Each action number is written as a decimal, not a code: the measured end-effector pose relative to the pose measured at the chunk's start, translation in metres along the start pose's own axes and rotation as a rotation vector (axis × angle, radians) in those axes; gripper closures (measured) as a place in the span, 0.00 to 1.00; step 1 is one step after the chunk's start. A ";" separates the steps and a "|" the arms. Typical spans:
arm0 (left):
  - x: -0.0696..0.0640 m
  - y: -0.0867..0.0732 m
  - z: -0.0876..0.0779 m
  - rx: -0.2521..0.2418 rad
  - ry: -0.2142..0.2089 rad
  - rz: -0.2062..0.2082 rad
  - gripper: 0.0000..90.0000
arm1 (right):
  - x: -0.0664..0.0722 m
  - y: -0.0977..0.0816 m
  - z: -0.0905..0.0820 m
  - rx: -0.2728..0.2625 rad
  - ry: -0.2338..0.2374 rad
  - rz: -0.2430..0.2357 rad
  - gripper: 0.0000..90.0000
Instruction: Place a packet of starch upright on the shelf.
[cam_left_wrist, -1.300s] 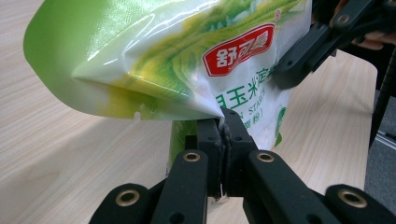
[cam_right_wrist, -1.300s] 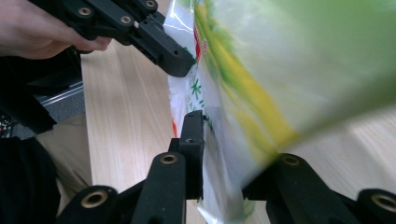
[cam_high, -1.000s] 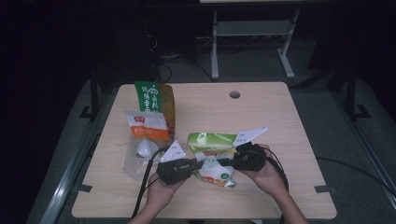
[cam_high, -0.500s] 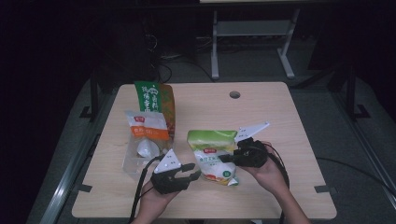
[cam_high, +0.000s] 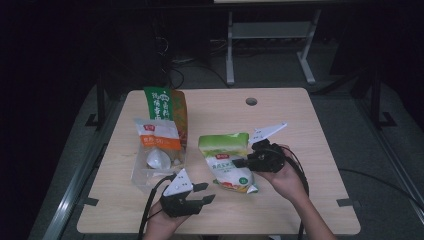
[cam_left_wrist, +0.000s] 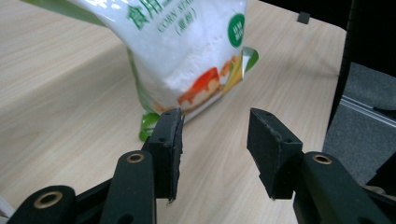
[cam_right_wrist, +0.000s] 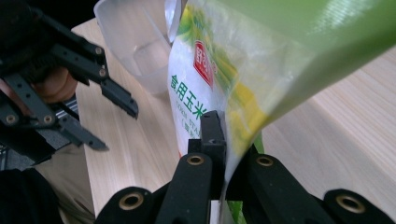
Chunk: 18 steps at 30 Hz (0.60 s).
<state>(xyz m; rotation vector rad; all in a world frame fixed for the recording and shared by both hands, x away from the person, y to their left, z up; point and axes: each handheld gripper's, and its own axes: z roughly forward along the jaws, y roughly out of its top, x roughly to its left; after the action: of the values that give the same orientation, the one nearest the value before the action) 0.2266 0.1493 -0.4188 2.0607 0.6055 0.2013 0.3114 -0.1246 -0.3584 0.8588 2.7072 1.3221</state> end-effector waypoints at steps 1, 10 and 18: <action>-0.001 -0.001 0.000 0.002 -0.002 0.005 0.61 | 0.000 0.001 0.000 -0.005 0.002 -0.003 1.00; -0.004 -0.004 0.001 -0.008 -0.016 0.011 0.59 | 0.000 0.012 -0.002 -0.004 0.001 0.000 1.00; -0.007 -0.005 0.001 -0.011 -0.019 0.037 0.58 | -0.002 0.019 -0.003 -0.018 0.009 0.012 1.00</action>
<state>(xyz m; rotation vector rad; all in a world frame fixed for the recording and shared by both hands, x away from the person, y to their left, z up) 0.2188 0.1471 -0.4230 2.0625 0.5539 0.2053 0.3217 -0.1185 -0.3425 0.8712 2.6968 1.3536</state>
